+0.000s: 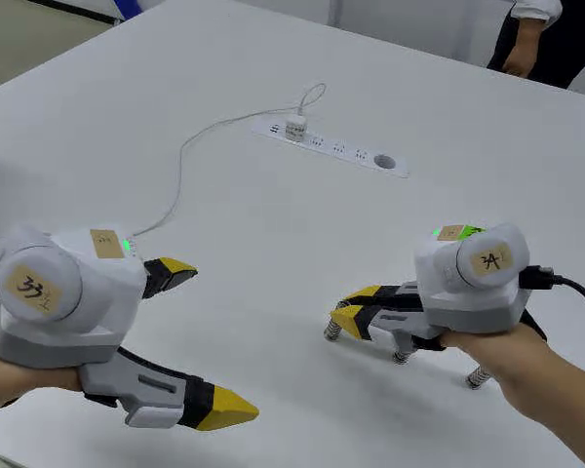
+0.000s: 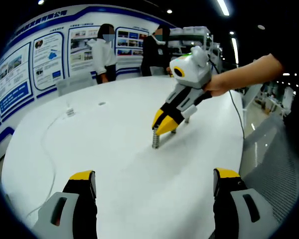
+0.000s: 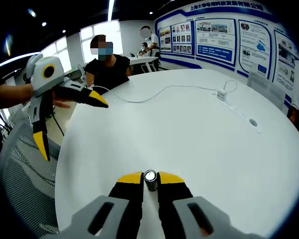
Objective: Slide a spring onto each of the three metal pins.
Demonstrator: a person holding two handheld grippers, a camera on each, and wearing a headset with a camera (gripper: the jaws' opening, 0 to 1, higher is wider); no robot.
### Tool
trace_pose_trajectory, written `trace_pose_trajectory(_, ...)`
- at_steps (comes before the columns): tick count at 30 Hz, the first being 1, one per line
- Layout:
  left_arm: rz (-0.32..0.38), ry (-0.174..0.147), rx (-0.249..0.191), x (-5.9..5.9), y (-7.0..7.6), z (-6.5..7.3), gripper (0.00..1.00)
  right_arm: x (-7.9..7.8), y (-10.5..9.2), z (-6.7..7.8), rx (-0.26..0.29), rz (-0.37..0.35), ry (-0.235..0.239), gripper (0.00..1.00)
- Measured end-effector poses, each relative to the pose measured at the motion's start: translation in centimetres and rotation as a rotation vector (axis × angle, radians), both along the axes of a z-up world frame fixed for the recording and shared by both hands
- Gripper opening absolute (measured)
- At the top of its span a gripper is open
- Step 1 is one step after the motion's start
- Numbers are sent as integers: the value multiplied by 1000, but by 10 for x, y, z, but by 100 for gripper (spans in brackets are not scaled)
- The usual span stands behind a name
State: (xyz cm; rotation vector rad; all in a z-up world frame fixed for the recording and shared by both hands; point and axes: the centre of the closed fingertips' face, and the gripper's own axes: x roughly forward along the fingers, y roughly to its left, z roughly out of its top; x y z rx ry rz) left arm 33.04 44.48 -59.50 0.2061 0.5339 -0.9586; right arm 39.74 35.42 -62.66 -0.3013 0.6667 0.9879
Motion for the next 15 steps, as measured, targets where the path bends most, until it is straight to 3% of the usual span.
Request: trace_pose_trajectory(15,-15,-1,5,-1,-4,1,100,-3,2,-6,-15,9,9,11)
